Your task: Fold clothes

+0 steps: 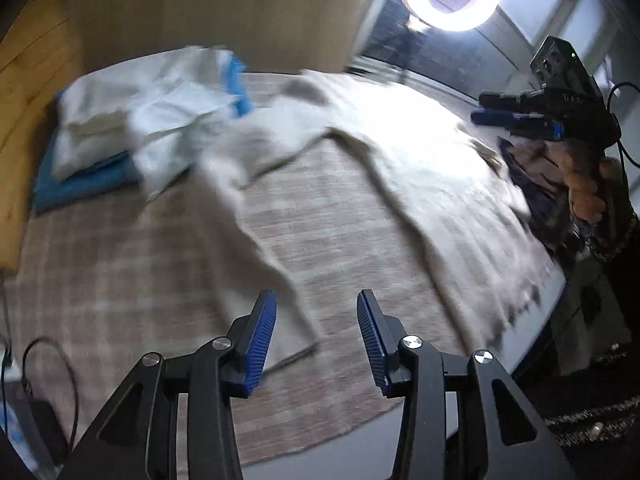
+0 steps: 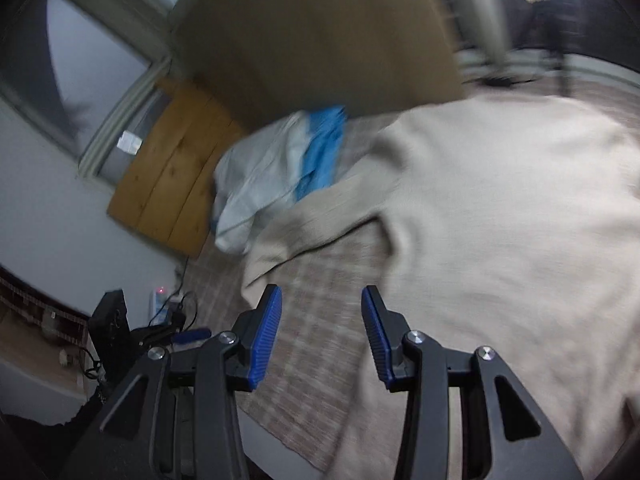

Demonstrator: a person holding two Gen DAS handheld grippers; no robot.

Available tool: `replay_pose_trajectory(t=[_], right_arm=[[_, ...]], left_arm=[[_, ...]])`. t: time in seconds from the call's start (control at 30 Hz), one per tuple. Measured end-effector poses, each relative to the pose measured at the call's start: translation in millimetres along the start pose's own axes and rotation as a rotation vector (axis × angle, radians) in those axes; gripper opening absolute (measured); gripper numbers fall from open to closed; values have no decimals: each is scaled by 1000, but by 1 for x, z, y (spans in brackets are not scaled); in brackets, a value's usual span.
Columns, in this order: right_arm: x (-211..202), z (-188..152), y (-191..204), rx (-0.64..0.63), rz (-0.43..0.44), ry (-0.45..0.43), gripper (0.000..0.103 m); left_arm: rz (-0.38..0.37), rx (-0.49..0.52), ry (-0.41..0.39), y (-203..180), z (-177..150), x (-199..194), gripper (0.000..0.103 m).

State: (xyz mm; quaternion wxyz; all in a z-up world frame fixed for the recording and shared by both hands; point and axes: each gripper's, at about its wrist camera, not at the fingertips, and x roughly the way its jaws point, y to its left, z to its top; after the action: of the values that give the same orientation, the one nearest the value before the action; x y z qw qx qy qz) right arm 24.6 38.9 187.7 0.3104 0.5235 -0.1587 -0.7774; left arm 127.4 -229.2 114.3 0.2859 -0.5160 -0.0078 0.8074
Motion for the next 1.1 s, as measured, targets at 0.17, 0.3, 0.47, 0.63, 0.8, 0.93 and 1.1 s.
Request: replay_pose_trajectory(t=[0.17,0.3,0.47,0.63,0.8,0.93,1.1], right_arm=[[101,5,41,-20,79,183,41],[171,-13,81,-113,82,303,41],[216,-26,99,-190,-46,352,41],[193,-26,81,-122,38,348,41],[137,1,31,-9,-1,183,41],[119,32,-28,142,-53,75,33],[136,72,-59,150,-166,40,32]], left_arm=[[86,-183,-22,51,-20,-1,37],[76,-237,-34,60,-35,-4,37],[81,-217,-32,50,-30,15,37],[107,-184,34,35,-21,52,29],[97,-174,20,31,-15,66,4],[114,-153,-34,33,-4,45,3],[166,-145,-189,40,21,-31,3]])
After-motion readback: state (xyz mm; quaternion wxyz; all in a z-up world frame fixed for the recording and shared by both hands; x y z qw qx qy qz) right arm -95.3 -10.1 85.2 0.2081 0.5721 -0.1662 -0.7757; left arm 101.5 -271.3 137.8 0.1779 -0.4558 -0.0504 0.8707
